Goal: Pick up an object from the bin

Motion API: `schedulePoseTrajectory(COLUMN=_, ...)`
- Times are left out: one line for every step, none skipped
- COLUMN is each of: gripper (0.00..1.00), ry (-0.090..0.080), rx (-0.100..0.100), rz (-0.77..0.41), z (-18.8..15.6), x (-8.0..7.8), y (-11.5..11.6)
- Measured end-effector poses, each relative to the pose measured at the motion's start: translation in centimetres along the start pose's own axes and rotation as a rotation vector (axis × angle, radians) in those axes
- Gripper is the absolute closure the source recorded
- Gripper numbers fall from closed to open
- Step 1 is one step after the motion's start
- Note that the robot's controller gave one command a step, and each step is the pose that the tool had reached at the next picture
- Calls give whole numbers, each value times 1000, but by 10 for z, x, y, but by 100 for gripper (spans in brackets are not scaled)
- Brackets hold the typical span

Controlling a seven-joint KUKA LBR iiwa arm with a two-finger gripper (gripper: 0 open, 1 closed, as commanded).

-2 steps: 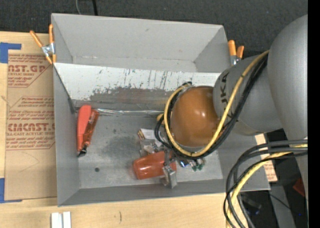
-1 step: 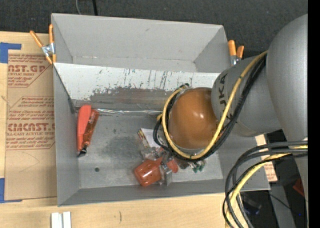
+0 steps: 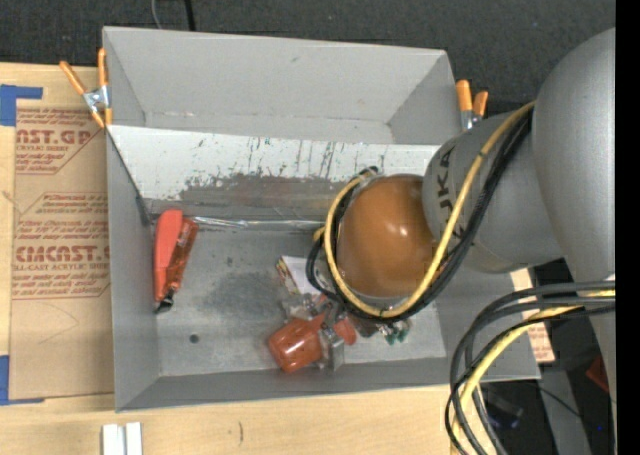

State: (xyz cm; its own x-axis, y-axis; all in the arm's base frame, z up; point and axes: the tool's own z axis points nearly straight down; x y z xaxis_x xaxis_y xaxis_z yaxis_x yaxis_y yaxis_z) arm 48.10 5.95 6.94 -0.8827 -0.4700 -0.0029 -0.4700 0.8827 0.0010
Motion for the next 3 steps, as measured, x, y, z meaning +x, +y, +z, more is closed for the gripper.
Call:
schedulePoseTrajectory(gripper=100, ry=5, rx=-2, rz=0, z=-4, x=1, y=1)
schedulePoseTrajectory(gripper=100, ry=11, rx=-4, rz=-1, z=-25, x=3, y=1)
schedulePoseTrajectory(gripper=100, ry=4, rx=-3, rz=0, z=-79, x=1, y=1)
